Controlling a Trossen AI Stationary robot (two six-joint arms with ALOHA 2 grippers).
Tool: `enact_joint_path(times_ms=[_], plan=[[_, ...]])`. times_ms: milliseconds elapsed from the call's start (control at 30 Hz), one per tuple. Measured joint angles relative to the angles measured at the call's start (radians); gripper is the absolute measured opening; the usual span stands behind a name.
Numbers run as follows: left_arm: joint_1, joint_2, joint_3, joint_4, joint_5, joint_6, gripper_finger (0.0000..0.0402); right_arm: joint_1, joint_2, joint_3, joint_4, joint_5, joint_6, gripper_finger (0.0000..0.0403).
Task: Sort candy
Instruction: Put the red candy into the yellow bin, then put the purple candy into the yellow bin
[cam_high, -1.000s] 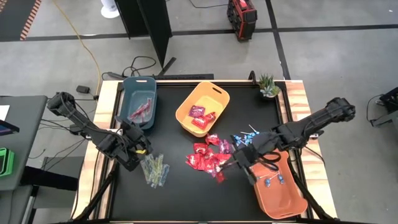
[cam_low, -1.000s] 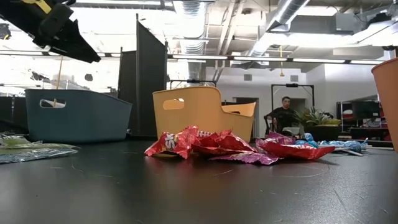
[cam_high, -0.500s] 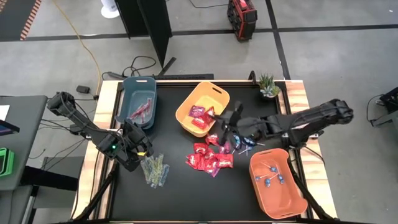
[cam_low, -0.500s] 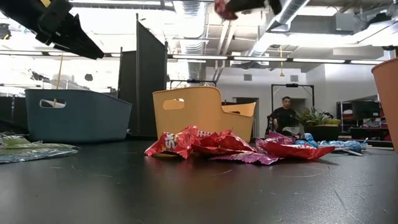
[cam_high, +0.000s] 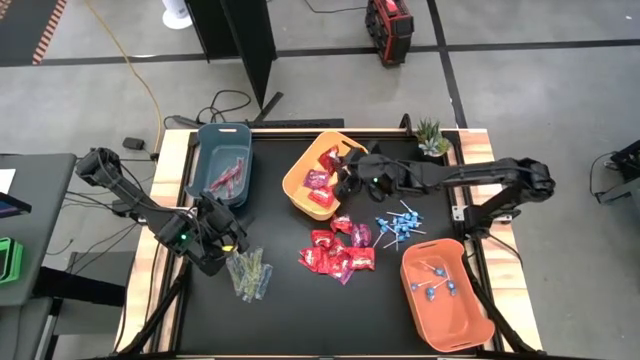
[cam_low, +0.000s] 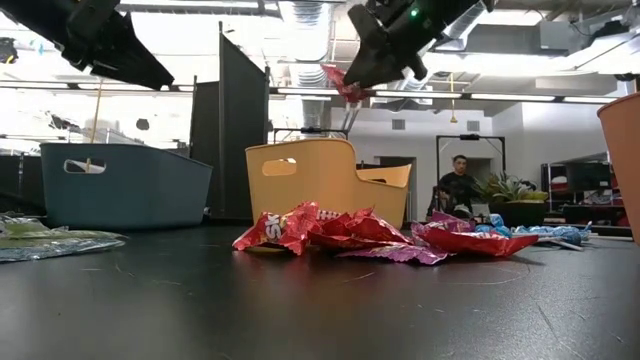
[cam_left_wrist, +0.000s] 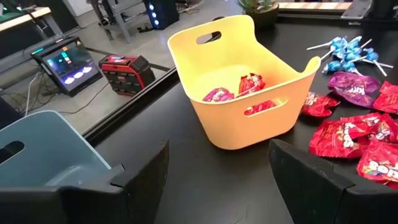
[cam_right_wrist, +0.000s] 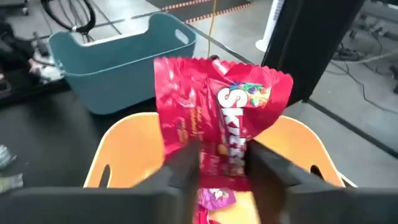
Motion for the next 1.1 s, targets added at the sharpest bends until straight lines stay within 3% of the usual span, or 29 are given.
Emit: enact_joint_path(times_ms=[133,267,567,767,1000,1100], plan=[[0.0,0.0,0.0,-0.005,0.002,0.0,0.027,0.0,-0.005,0.0,0.004,-0.008,-0.008,0.0254],[0.002,0.0,0.0,-0.005,0.003,0.009,0.027,0.005,-0.017,0.0,0.015,-0.011,-0.013,0.0292],[0.024,0.0,-0.004,-0.001,0.005,0.006,0.027,0.002,-0.013,0.001,0.0,0.077,0.044,0.0297],[0.024,0.001,-0.009,-0.005,0.018,0.0,0.027,0.065,-0.027,0.002,-0.071,-0.237,-0.08,0.0296],[0.024,0.001,-0.009,-0.005,0.001,0.004,0.027,0.201,0.028,0.001,-0.495,-0.272,0.094,0.029],[0.024,0.001,-0.009,-0.004,-0.027,0.003,0.027,0.252,0.08,0.0,-0.557,-0.274,0.181,0.029]])
